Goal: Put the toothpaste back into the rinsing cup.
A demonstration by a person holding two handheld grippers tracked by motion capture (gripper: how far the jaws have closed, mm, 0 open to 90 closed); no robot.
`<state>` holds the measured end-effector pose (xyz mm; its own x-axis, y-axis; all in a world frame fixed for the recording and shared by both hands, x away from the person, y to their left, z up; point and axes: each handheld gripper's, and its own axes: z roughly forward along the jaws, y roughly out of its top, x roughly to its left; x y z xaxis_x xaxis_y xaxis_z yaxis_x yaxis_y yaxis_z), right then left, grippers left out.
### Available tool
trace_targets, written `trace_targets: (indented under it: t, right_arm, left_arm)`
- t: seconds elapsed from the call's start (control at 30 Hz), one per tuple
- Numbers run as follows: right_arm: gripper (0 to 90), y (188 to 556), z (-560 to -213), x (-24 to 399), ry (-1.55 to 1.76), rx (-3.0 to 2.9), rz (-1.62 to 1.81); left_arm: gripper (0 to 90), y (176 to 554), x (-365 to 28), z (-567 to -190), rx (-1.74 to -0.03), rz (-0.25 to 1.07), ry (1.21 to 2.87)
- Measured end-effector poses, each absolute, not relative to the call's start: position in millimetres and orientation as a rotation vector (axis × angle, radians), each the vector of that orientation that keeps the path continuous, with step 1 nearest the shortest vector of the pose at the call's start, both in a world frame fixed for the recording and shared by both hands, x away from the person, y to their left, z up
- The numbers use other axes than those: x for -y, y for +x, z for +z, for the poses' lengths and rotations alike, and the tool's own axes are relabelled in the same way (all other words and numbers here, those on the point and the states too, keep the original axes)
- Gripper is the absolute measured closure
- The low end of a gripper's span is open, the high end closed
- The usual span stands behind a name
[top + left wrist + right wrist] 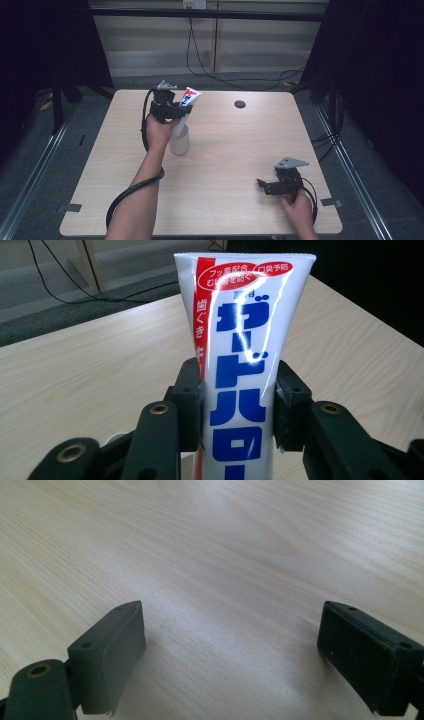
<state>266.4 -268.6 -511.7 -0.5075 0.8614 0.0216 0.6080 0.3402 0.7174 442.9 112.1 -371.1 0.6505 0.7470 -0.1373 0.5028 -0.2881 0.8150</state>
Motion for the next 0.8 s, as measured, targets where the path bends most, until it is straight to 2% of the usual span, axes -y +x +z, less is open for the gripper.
trace_targets:
  t: [0.8]
  right_arm:
    - [11.4, 266, -511, 269, 1.308, -2.249, 0.963]
  left_arm:
    - [62.0, 441, -118, -382, -1.020, 0.367, 1.948]
